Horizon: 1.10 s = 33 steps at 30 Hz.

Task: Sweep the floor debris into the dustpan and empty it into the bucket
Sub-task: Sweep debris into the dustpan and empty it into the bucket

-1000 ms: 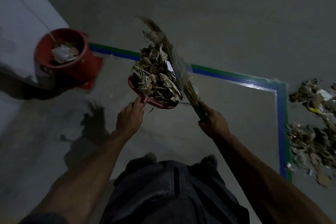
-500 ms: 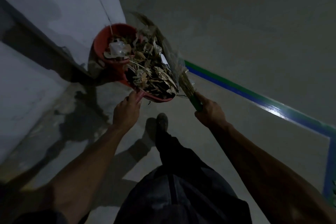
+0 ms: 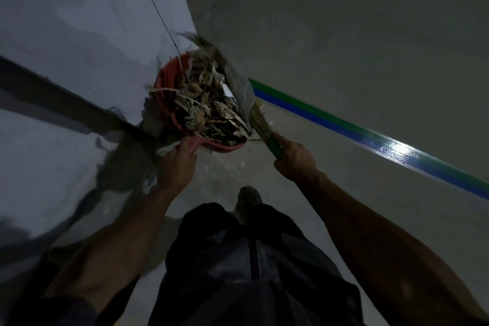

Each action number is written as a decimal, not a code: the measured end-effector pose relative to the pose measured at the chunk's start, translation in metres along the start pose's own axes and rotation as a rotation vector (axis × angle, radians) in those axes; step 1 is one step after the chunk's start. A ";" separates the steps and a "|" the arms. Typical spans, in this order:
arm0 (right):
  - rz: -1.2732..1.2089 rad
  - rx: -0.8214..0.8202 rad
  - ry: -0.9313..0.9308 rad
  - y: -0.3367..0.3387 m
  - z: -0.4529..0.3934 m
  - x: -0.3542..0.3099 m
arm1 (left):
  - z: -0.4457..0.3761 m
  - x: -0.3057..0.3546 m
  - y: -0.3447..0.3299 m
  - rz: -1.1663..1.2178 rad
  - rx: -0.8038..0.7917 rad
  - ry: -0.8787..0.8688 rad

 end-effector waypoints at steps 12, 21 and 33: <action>-0.074 -0.098 -0.161 -0.024 -0.147 -0.123 | -0.166 -0.125 0.064 -0.019 -0.314 -0.033; -0.149 -0.130 -0.341 -0.037 -0.217 -0.186 | -0.285 -0.169 0.078 -0.245 -0.515 -0.057; -0.363 -0.024 -0.355 -0.086 -0.188 -0.178 | -0.329 -0.154 0.071 -0.542 -0.582 -0.182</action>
Point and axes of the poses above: each hand's wrist, its own z-axis away from the middle knuckle, its own y-axis out of the back of the hand, x = y × z, the point moved 6 cm from there along -z, towards the middle knuckle, and after that the axes turned 12 degrees about -x, right-handed, at the moved point
